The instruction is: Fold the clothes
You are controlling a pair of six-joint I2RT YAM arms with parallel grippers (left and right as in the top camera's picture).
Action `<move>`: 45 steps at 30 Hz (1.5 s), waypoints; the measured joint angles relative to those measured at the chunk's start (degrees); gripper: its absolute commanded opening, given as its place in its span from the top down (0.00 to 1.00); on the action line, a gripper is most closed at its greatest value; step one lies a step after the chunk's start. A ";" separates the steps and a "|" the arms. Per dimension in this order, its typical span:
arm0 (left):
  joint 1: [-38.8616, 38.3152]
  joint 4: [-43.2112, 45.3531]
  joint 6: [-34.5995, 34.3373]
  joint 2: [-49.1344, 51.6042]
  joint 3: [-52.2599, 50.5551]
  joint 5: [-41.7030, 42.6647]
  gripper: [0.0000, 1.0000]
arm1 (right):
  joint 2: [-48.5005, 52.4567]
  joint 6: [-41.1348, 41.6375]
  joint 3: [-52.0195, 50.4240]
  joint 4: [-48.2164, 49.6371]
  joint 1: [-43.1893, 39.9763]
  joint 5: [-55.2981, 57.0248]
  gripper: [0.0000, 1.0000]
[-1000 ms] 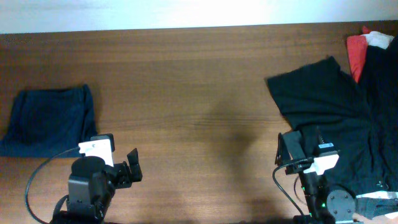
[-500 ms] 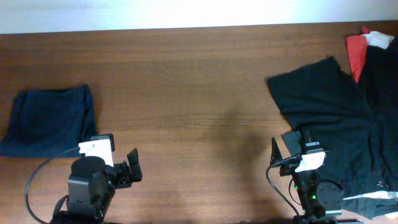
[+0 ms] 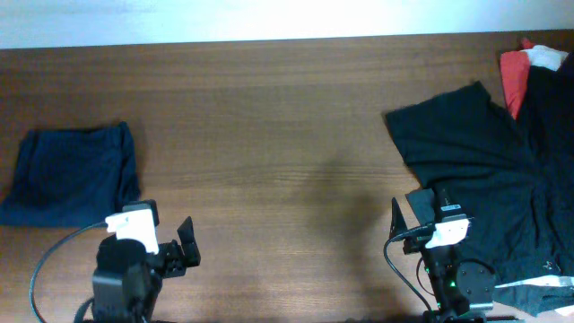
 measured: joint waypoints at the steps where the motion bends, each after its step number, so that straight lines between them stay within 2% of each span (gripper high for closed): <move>1: 0.26 2.45 1.18 -2.14 -2.01 -0.02 0.01 | 0.02 -0.09 0.00 0.00 0.00 0.02 0.01; 6: 0.90 24.59 6.73 -16.65 -21.64 0.76 0.01 | 0.00 -0.17 0.00 0.02 0.00 0.02 0.01; 7: 1.57 33.00 7.72 -21.33 -28.39 1.97 0.01 | -0.04 -0.15 0.00 0.04 0.00 0.00 0.01; 8: 1.95 37.05 8.37 -22.77 -31.21 2.84 0.01 | -0.11 -0.13 0.00 0.04 0.00 0.02 0.01; 10: 3.50 51.04 9.62 -25.94 -39.08 6.21 0.01 | -0.09 -0.15 0.00 0.02 0.00 0.02 0.01; 13: 4.15 47.43 11.91 -26.12 -41.20 7.98 0.01 | -0.09 -0.20 0.00 0.02 0.00 0.02 0.01; 17: 4.15 47.19 13.22 -26.18 -41.24 8.22 0.01 | -0.09 -0.20 0.00 0.02 0.00 0.00 0.01; 45: 4.15 47.21 13.25 -26.18 -41.24 8.39 0.01 | -0.09 -0.20 0.00 0.02 0.00 0.02 0.01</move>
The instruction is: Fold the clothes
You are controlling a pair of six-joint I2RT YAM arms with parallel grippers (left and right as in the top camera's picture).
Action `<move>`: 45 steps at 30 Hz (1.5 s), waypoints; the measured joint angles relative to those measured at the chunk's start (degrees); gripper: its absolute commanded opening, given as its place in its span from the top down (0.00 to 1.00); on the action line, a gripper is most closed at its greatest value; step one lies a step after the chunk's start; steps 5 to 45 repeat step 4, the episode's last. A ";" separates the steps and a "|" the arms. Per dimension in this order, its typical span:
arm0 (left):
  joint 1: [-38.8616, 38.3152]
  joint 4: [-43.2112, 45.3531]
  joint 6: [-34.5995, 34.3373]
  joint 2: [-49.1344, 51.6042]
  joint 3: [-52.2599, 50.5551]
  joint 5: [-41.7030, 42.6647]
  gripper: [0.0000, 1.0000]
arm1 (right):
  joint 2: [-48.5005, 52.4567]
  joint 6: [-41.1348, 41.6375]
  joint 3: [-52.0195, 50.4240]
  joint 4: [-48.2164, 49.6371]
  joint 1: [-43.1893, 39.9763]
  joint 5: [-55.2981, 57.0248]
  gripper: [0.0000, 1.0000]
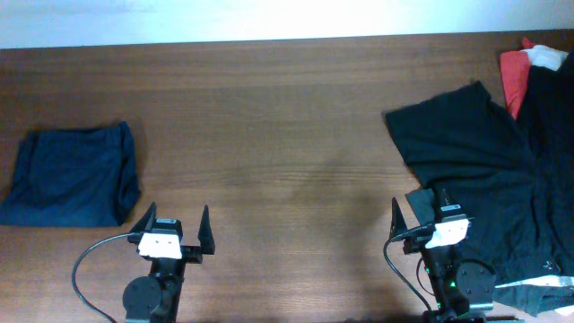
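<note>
A dark navy garment [72, 175] lies folded at the table's left side. At the right a black garment [475, 166] is spread out unfolded, reaching past the right edge of the overhead view. My left gripper [177, 217] stands open at the front left, just right of the navy garment's near corner and holding nothing. The right gripper [420, 208] is open at the front right. Its fingers sit at the black garment's near left edge with no cloth visibly between them.
Red and white clothes [520, 65] lie at the far right corner, partly under the black garment. A white strip of cloth [538, 284] shows at the front right edge. The brown wooden table [287, 135] spans the view.
The left arm has turned and shifted right: its gripper was angled toward the right near the front edge and now points straight away with its fingers spread. The right arm and the clothes are unchanged.
</note>
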 measured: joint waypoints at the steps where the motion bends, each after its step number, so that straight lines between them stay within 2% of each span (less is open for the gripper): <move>1: 0.00 0.00 0.00 0.00 0.00 0.00 0.01 | 0.00 -0.02 0.00 0.00 0.00 0.00 0.01; 45: 0.00 0.00 0.00 0.00 0.00 0.00 0.01 | 0.00 0.00 0.00 0.00 0.00 0.00 0.01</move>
